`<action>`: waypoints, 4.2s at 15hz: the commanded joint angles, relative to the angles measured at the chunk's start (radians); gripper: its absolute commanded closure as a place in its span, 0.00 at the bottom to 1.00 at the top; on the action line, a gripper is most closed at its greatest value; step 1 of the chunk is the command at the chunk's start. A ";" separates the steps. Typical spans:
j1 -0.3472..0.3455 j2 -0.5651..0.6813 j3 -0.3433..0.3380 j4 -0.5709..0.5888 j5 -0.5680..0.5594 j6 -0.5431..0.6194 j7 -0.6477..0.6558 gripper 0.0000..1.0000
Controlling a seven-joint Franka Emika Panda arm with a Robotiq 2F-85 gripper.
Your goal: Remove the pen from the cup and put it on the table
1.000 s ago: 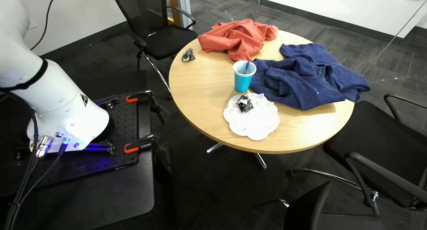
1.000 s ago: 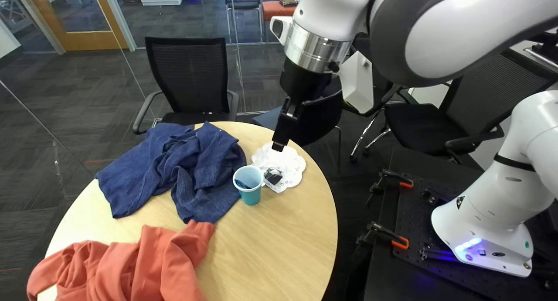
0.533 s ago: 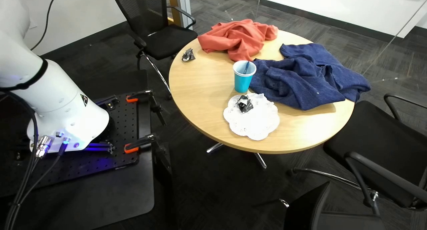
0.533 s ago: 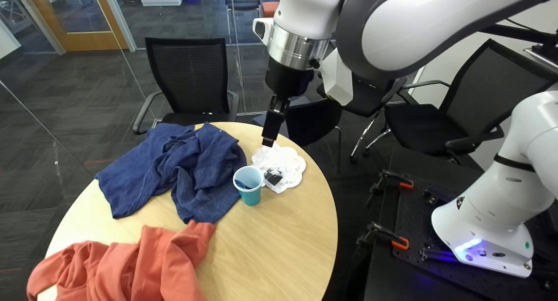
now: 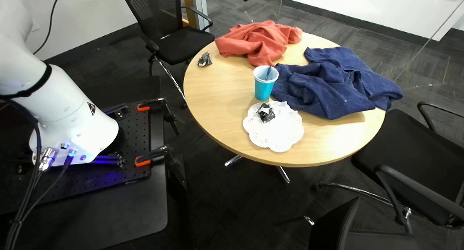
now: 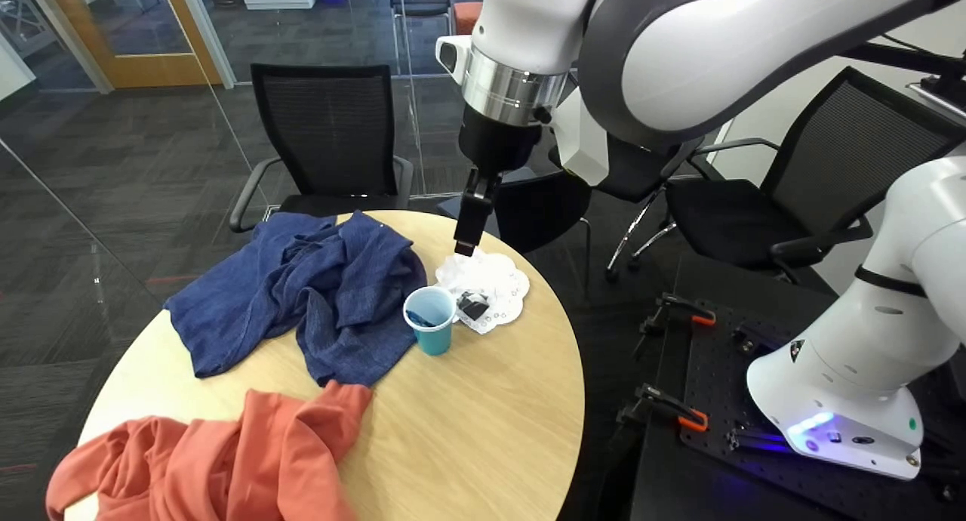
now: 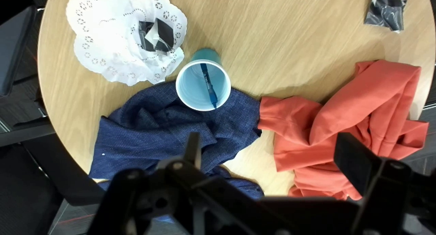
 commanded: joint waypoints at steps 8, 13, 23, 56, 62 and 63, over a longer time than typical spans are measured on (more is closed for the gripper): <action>-0.009 0.226 -0.043 0.026 -0.026 0.219 -0.134 0.00; -0.022 0.330 -0.043 0.066 -0.012 0.256 -0.230 0.00; -0.033 0.396 -0.033 0.092 -0.029 0.266 -0.247 0.00; -0.108 0.680 0.002 0.238 -0.097 0.382 -0.387 0.53; -0.109 0.730 0.007 0.270 -0.106 0.374 -0.386 0.55; -0.110 0.737 0.009 0.274 -0.105 0.374 -0.387 0.54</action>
